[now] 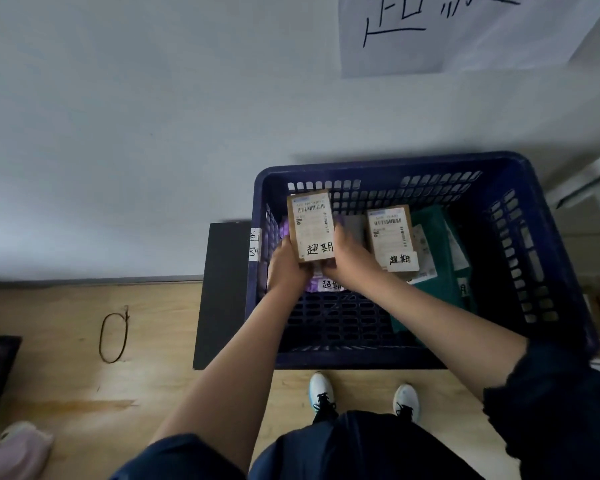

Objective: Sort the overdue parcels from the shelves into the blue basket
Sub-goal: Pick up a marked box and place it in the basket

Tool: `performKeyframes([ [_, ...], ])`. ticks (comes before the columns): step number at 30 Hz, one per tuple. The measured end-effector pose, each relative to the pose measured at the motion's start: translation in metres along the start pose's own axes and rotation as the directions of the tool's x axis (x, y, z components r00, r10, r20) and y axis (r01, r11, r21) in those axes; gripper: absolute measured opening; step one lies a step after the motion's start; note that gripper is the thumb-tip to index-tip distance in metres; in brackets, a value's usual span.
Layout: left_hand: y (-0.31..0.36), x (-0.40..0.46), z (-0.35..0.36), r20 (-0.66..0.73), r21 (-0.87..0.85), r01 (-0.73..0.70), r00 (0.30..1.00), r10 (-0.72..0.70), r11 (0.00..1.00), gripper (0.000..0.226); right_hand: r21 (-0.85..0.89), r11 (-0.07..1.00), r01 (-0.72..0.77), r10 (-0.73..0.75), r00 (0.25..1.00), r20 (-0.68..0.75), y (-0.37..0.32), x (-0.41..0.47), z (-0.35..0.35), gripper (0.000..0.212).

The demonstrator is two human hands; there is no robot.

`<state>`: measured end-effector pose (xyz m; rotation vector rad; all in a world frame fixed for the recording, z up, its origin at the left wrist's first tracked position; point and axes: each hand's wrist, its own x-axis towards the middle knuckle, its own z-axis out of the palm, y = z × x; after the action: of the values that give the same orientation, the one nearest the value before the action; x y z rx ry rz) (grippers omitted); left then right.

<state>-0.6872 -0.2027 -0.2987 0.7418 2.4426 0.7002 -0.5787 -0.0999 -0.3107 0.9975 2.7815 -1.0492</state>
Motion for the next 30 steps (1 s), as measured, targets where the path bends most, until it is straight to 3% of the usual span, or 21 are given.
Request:
performKeyframes([
  [5, -0.006, -0.004, 0.004, 0.003, -0.030, -0.007, 1.000, 0.007, 1.000, 0.050, -0.028, 0.999, 0.018, -0.018, 1.000, 0.006, 0.003, -0.006, 0.002, 0.107],
  [13, 0.009, -0.019, -0.011, -0.038, -0.057, 0.003, 0.999, -0.005, 0.998, 0.047, -0.153, 0.986, 0.066, -0.062, 0.998, 0.032, 0.006, -0.018, -0.013, 0.109],
  [15, 0.009, -0.030, -0.016, -0.045, -0.063, -0.050, 0.998, 0.047, 0.997, 0.062, -0.172, 0.982, 0.082, -0.075, 0.996, 0.043, 0.008, -0.024, -0.016, 0.114],
  [19, 0.009, -0.059, -0.028, -0.051, 0.070, -0.155, 0.986, 0.159, 0.985, 0.095, -0.217, 0.970, 0.106, -0.099, 0.994, 0.044, 0.013, -0.048, -0.028, 0.116],
  [30, 0.015, -0.115, -0.022, 0.025, 0.320, -0.269, 0.961, 0.275, 0.908, 0.087, -0.264, 0.960, 0.099, -0.123, 0.989, -0.076, 0.055, -0.126, -0.104, 0.088],
])
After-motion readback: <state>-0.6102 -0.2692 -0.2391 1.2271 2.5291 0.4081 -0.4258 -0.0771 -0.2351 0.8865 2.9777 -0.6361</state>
